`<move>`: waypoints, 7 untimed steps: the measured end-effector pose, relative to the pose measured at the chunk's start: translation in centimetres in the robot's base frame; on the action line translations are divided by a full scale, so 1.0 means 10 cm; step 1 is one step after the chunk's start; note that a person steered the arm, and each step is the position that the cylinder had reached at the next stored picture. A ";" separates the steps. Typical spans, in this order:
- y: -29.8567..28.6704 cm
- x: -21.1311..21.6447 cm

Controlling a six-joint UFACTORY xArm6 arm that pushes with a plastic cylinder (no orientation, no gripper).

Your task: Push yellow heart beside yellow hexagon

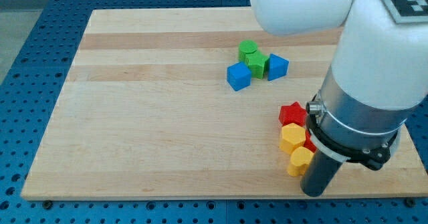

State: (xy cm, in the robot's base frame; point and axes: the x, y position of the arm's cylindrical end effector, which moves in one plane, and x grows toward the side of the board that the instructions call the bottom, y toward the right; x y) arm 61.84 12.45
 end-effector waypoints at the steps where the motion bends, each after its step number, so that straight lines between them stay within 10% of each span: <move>1: -0.01 0.00; 7: -0.15 -1.07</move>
State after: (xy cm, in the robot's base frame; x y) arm 51.16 10.92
